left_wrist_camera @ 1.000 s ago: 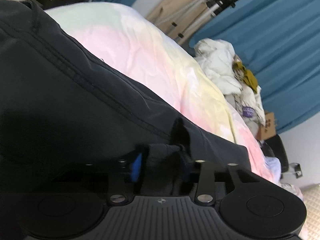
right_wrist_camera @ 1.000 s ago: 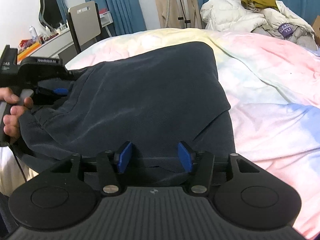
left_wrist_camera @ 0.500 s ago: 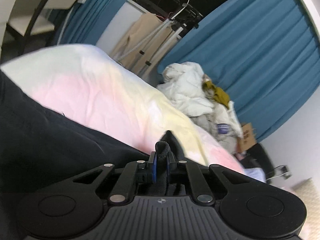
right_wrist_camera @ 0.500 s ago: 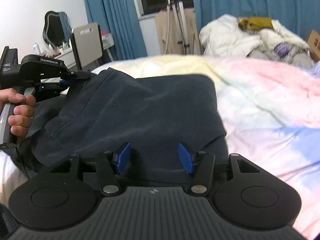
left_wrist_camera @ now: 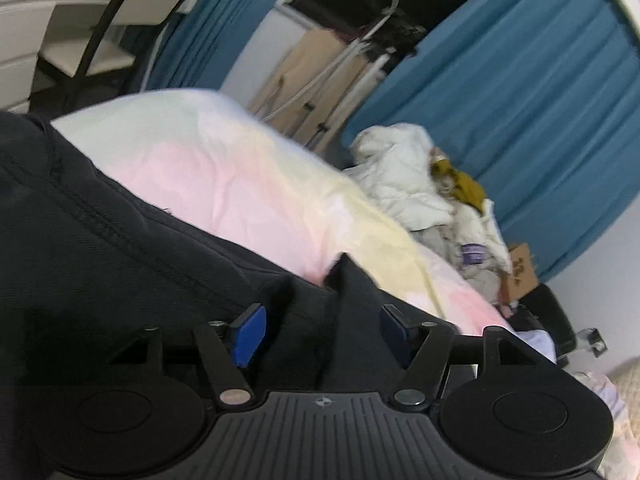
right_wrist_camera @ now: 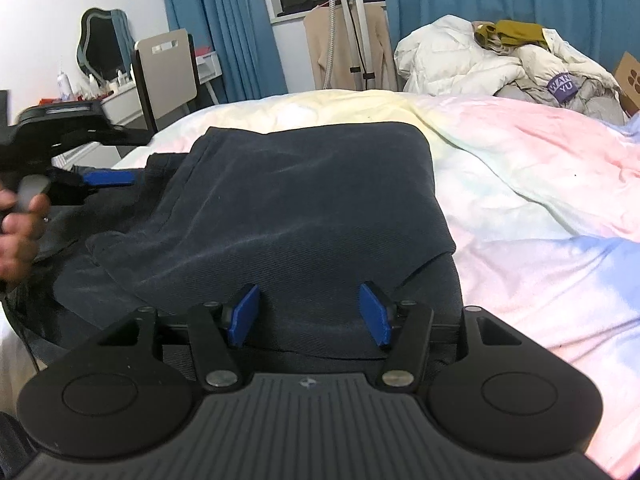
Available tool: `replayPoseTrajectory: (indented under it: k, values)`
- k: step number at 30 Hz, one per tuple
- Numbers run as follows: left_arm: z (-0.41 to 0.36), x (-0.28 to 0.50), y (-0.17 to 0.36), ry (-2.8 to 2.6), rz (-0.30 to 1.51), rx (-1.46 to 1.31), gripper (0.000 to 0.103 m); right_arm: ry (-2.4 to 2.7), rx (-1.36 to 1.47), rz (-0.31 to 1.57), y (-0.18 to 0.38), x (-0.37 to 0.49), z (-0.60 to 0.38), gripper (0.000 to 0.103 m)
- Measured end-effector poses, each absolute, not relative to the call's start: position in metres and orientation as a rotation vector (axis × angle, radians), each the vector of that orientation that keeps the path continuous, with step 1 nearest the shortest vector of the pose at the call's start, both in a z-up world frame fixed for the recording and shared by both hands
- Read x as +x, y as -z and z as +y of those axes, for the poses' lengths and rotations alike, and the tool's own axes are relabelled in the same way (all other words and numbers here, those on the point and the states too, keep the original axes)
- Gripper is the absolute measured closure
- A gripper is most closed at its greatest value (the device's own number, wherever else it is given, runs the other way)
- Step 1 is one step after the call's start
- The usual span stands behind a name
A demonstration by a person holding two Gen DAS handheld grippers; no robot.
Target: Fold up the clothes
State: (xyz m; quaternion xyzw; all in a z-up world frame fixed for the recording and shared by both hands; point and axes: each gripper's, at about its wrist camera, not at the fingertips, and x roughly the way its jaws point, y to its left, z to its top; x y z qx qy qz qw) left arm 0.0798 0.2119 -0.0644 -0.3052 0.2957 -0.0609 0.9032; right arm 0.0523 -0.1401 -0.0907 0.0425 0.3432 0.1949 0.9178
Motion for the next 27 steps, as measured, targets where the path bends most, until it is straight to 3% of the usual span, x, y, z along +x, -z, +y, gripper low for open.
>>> replayPoseTrajectory:
  k: [11,18,27]
  values:
    - [0.179,0.006,0.076,0.152,0.729,-0.735,0.038,-0.349,0.181,0.65,0.075,0.042,-0.167,0.045]
    - [0.201,0.0,0.093,0.112,0.747,-0.894,0.039,-0.268,0.312,0.623,0.067,0.047,-0.203,0.044]
    - [0.191,0.003,0.105,0.115,0.778,-0.885,0.038,-0.293,0.32,0.656,0.075,0.053,-0.197,0.044]
